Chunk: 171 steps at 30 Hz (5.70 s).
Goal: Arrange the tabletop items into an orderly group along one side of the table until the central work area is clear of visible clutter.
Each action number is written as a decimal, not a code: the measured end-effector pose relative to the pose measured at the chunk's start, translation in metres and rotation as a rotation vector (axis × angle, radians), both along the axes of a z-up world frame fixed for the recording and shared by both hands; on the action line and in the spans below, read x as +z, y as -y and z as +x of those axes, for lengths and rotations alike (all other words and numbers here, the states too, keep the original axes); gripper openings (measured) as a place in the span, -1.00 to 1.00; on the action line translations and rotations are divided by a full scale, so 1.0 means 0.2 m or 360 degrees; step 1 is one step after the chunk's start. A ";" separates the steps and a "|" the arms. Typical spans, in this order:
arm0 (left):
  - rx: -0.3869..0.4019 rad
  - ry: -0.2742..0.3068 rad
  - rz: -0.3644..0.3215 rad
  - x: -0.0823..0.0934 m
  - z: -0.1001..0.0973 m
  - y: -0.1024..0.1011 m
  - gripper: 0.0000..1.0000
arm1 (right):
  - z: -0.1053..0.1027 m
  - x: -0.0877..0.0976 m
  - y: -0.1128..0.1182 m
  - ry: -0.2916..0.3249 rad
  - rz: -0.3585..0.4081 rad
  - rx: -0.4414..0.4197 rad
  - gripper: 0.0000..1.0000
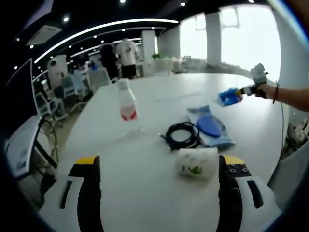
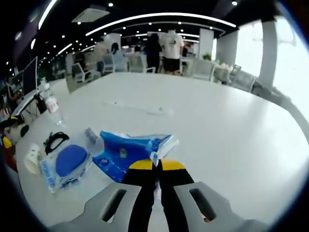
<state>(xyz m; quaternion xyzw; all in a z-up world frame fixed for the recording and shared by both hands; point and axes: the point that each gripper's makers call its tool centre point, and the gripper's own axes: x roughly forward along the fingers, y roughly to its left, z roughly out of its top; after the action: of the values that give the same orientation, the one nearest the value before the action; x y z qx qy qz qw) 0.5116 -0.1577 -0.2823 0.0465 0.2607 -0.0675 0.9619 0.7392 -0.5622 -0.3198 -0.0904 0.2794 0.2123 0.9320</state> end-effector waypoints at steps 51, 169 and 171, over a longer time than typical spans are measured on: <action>0.0053 -0.0025 -0.0103 0.03 -0.07 -0.01 0.98 | 0.01 -0.03 -0.03 -0.0010 0.0180 -0.0069 0.31; -0.0411 0.0072 -0.0046 0.08 -0.22 0.33 0.98 | -0.99 -0.15 -1.41 -0.0335 0.0245 0.1013 -0.97; -0.0415 0.0078 -0.0036 0.09 -0.22 0.32 0.98 | -0.99 -0.13 -1.39 -0.0371 0.0292 0.0974 -0.97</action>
<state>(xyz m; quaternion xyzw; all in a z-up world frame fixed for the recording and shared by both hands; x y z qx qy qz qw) 0.4685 -0.2224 -0.2648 0.0707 0.2281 -0.1937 0.9516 0.5403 -0.2845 -0.3450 -0.0611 0.3237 0.5154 0.7911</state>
